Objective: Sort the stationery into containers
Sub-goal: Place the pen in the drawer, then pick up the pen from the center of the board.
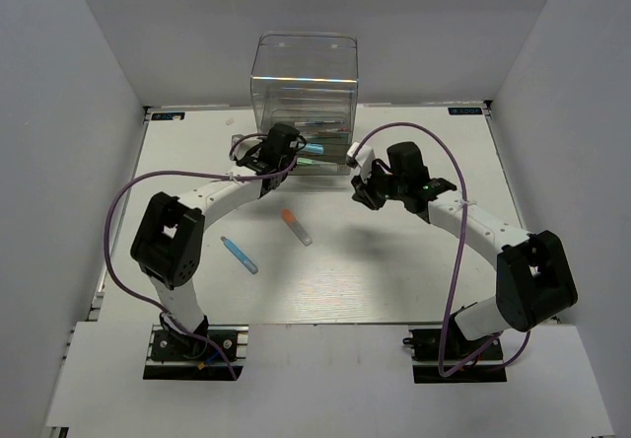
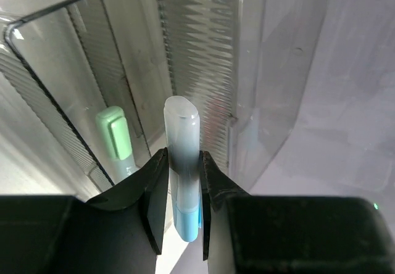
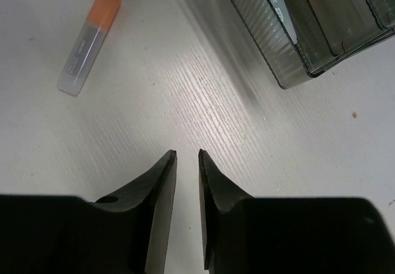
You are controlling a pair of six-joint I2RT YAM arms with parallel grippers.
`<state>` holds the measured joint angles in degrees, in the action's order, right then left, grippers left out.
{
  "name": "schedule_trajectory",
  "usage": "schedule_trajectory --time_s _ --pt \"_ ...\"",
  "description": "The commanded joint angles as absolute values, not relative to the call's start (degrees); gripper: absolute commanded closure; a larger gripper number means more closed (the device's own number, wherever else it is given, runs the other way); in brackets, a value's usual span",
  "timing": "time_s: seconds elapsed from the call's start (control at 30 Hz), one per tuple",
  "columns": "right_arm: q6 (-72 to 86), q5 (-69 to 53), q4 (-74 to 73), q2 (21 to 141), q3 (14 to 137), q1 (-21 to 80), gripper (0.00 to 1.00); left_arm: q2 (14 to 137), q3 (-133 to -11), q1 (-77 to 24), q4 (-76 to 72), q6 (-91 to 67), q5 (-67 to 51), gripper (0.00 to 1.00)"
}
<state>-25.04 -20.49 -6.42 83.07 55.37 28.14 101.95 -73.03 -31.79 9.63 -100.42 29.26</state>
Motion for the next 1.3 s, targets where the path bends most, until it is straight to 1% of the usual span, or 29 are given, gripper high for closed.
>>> schedule_trajectory --time_s 0.0,0.03,0.07,0.17,0.2,0.3,0.4,0.6,0.8,0.87,0.93,0.97,1.03,1.07,1.1,1.13,1.2,1.23,1.27 --pt "-24.3 -22.8 -6.3 81.9 55.4 28.0 0.66 102.4 -76.0 -31.5 13.5 -103.3 31.3 0.99" --pt "-24.3 -23.0 -6.4 82.0 55.5 28.1 0.62 103.2 -76.8 -31.5 14.7 -103.3 30.7 0.93" --pt "-24.4 -23.2 -6.5 82.0 55.7 28.1 0.55 104.0 -77.5 -31.5 16.9 -103.3 30.7 0.78" --pt "-24.6 -24.0 -7.3 82.7 55.9 28.1 0.49 104.5 -78.7 -31.5 18.5 -103.3 30.7 0.56" --pt "-24.9 -24.3 -7.4 83.1 56.0 28.2 0.48 104.5 -78.7 -31.5 18.5 -103.3 30.7 0.46" --pt "-24.7 -25.0 -7.8 83.6 56.6 28.2 0.48 104.5 -78.7 -30.9 17.8 -103.3 30.7 0.34" --pt "-24.8 -25.9 -8.3 84.1 57.0 28.5 0.48 103.4 -78.7 -30.9 16.4 -102.1 30.1 0.30" --pt "-25.0 -29.0 -10.4 87.0 59.8 29.6 0.48 99.9 -78.0 -30.9 14.0 -97.3 26.0 0.29" --pt "-25.6 -29.0 -11.6 91.1 62.0 34.1 0.48 91.2 -71.6 -31.5 11.8 -86.1 20.6 0.28" --pt "-25.0 -28.0 -11.8 93.9 63.4 36.5 0.44 86.0 -68.7 -31.5 16.0 -81.5 20.6 0.25" --pt "-23.9 -27.3 -12.0 95.3 64.5 38.7 0.44 81.8 -65.8 -31.5 20.4 -78.9 23.5 0.21" --pt "-23.2 -26.2 -12.0 97.2 65.1 39.3 0.43 76.7 -61.8 -31.5 21.3 -78.9 24.8 0.19" --pt "-21.2 -23.9 -12.2 101.0 68.0 41.2 0.36 71.1 -54.9 -31.5 22.6 -78.2 27.5 0.12" --pt "-19.2 -22.3 -12.4 102.1 68.7 41.6 0.36 65.7 -52.7 -31.5 23.7 -78.2 28.0 0.11" --pt "-18.6 -21.1 -12.7 104.9 71.5 42.1 0.34 63.1 -50.6 -31.5 24.3 -78.2 28.6 0.11" --pt "-18.1 -20.0 -13.1 105.9 72.2 43.1 0.32 60.8 -47.2 -31.5 25.0 -77.5 28.6 0.11" --pt "-16.3 -17.2 -13.0 108.8 75.0 44.0 0.29 55.9 -44.7 -31.5 29.4 -77.5 28.6 0.10" --pt "-15.9 -16.2 -13.0 109.3 75.6 44.8 0.29 54.9 -44.6 -31.5 31.3 -77.5 28.6 0.10" --pt "-15.0 -15.4 -12.9 110.0 76.8 45.3 0.27 54.0 -43.9 -31.5 35.0 -77.5 28.6 0.10"
